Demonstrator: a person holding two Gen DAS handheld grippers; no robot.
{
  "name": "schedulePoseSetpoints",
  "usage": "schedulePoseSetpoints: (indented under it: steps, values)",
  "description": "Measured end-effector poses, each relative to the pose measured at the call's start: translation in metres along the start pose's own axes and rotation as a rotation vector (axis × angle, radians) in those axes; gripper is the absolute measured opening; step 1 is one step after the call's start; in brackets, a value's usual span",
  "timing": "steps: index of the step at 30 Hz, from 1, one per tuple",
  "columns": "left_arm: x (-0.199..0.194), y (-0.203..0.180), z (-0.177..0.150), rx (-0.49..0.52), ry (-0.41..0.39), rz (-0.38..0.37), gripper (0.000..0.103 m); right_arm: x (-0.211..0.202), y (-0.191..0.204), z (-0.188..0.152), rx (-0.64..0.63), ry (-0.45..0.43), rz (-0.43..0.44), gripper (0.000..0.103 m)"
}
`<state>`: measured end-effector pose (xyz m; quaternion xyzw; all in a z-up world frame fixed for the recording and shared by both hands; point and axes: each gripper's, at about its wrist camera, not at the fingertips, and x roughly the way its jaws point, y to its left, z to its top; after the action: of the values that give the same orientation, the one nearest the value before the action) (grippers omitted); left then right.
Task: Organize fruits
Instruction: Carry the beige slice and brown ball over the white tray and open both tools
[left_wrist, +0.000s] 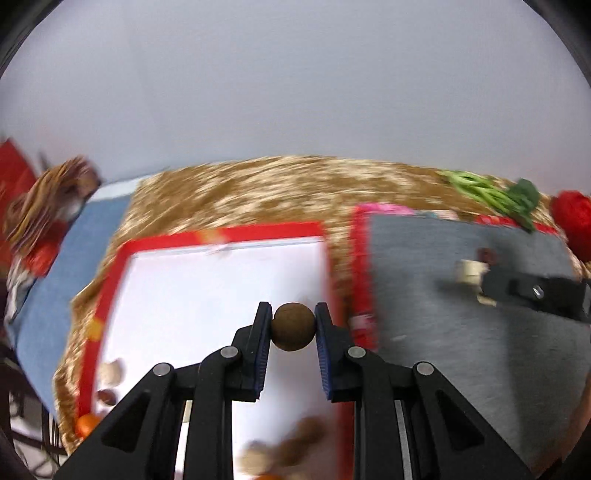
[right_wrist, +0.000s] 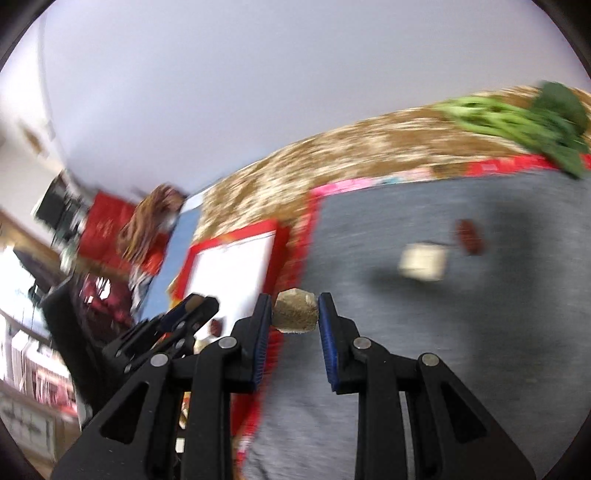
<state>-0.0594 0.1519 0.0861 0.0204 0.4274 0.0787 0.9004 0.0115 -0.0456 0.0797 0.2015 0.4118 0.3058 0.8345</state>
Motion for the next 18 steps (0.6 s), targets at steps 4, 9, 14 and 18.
schedulePoseSetpoints:
  steps: [4, 9, 14, 18]
  values:
    - [0.015, 0.034, -0.007, -0.06, 0.059, 0.051, 0.022, 0.031, 0.038, -0.017, -0.09, 0.047, 0.051, 0.027]
    - [0.025, 0.057, -0.015, -0.059, 0.096, 0.11, 0.022, 0.064, 0.069, -0.044, -0.213, 0.117, 0.057, 0.027]
    - [0.034, 0.069, -0.021, -0.06, 0.141, 0.135, 0.022, 0.083, 0.079, -0.061, -0.29, 0.169, 0.034, 0.027]
    - [0.037, 0.068, -0.023, -0.05, 0.158, 0.132, 0.022, 0.091, 0.085, -0.07, -0.327, 0.184, 0.013, 0.027]
